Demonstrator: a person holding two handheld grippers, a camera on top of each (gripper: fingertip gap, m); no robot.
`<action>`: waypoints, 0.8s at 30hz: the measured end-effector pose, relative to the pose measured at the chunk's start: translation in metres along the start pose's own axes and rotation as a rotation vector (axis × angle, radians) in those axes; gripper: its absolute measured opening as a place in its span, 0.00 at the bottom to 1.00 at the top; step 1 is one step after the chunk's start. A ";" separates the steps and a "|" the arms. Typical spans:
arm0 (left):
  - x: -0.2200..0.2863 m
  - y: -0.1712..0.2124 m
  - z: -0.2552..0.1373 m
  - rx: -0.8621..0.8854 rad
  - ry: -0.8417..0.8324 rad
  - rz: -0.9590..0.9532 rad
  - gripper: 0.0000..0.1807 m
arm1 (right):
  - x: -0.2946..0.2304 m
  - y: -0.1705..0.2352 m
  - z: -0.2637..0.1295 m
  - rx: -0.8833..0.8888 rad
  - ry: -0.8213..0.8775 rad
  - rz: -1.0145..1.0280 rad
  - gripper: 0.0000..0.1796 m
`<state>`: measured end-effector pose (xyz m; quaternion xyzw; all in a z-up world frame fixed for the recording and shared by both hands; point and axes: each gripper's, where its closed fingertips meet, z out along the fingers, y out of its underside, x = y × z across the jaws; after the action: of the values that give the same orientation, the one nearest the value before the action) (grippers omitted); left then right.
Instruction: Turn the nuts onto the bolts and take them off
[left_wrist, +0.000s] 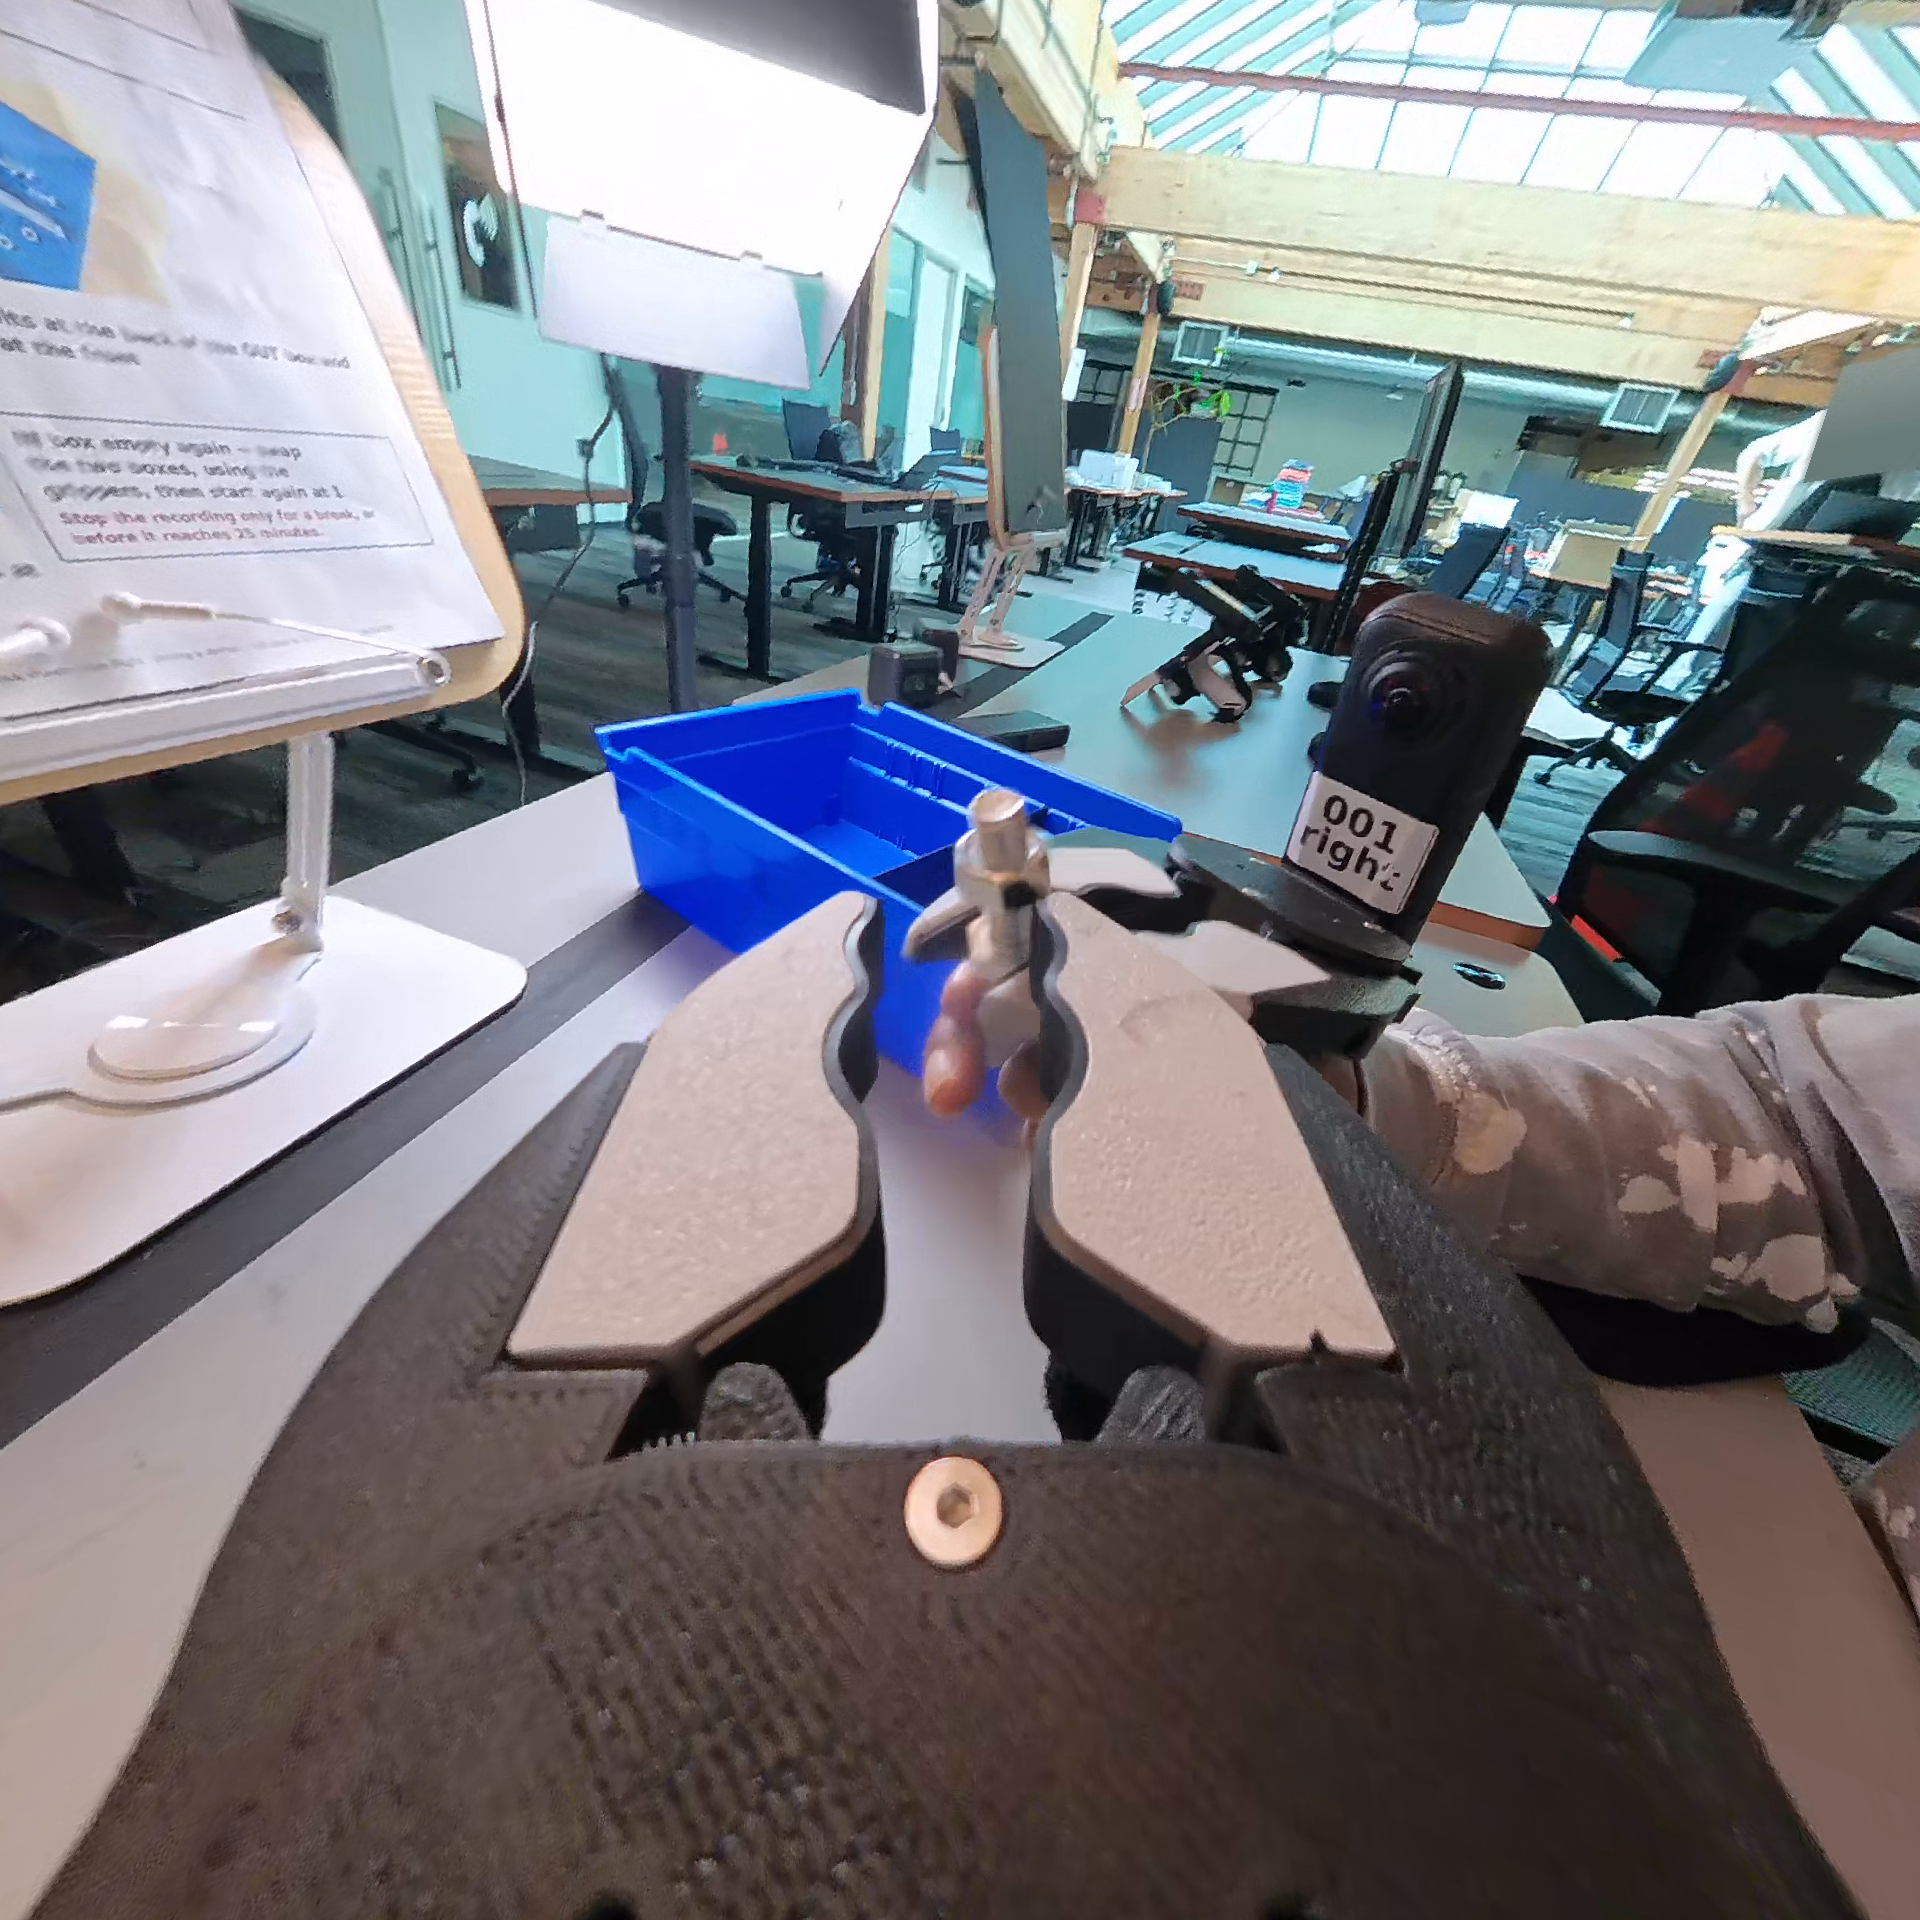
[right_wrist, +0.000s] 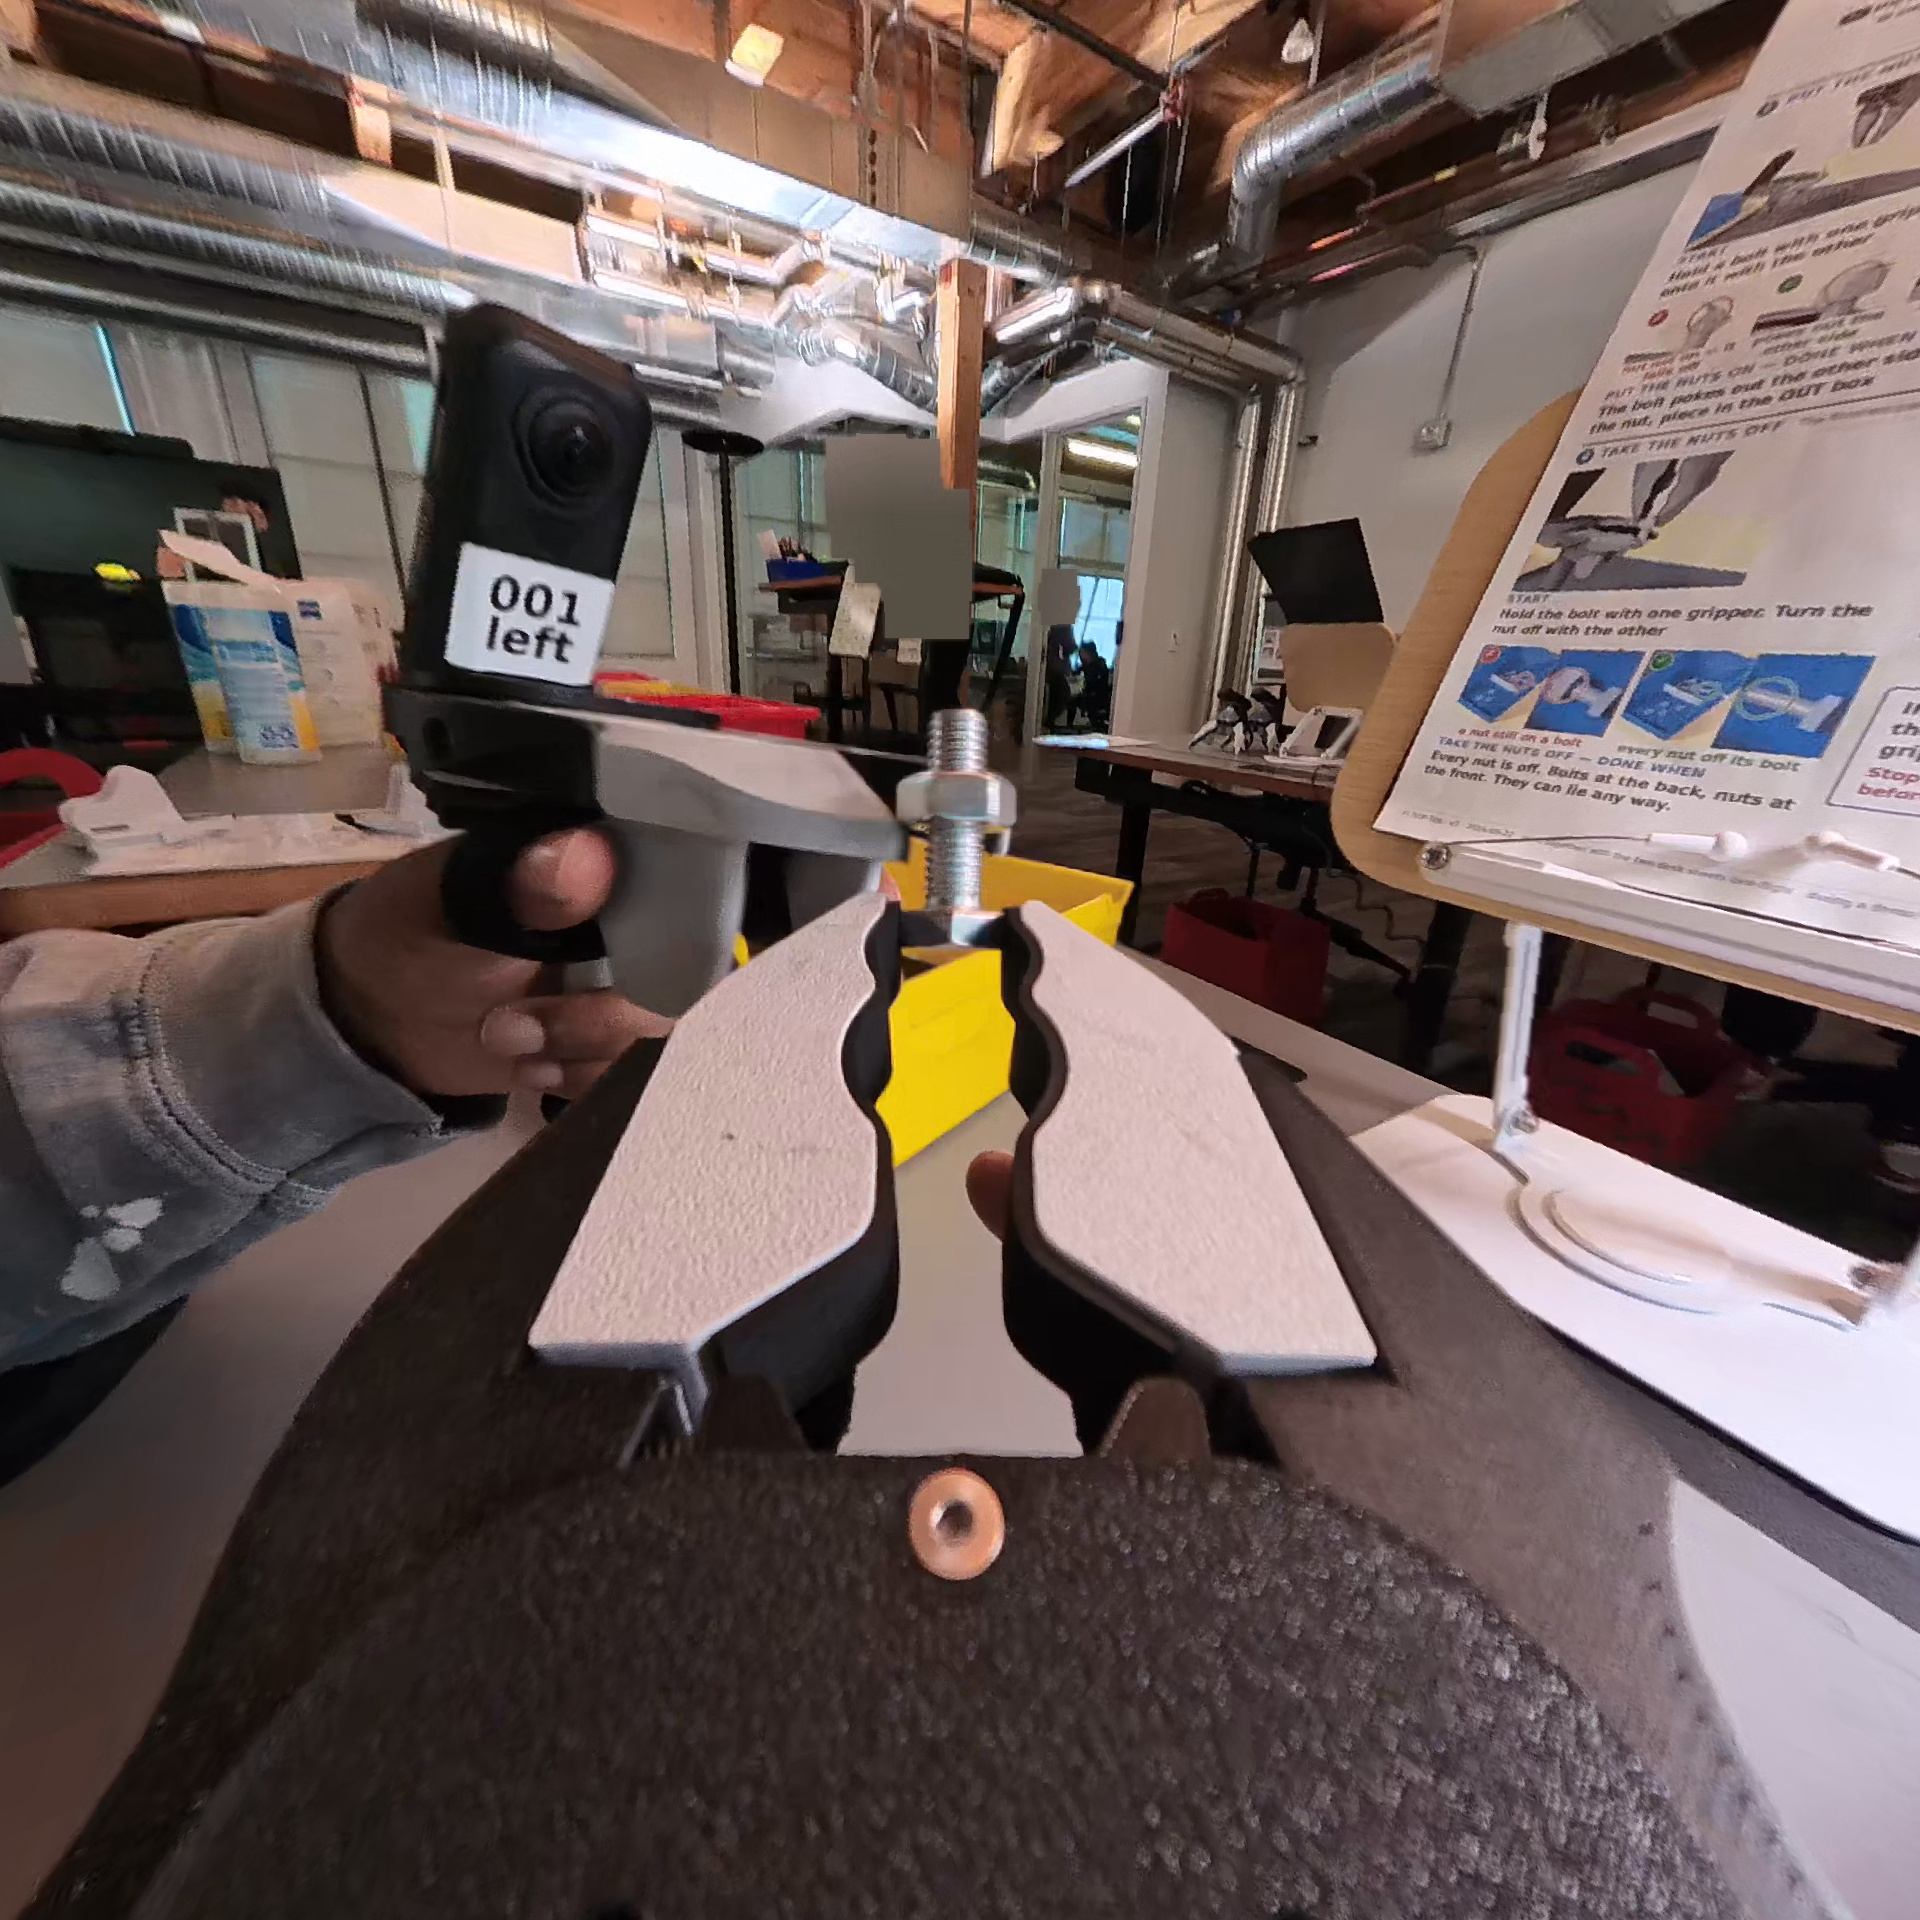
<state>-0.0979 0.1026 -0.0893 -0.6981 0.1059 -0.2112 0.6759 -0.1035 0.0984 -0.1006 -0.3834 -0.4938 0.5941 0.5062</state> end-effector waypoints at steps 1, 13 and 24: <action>-0.011 0.002 -0.002 -0.019 -0.066 -0.004 0.07 | -0.002 -0.006 -0.002 0.041 -0.027 0.012 0.10; 0.009 -0.011 -0.003 0.041 0.047 -0.050 0.11 | -0.008 -0.016 -0.006 0.109 -0.060 0.036 0.10; 0.026 -0.013 -0.002 0.044 0.126 -0.058 0.10 | -0.015 -0.016 -0.004 0.100 -0.083 0.044 0.10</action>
<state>-0.0774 0.0901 -0.0721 -0.6713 0.1233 -0.2766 0.6765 -0.0932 0.0849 -0.0863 -0.3434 -0.4753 0.6443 0.4909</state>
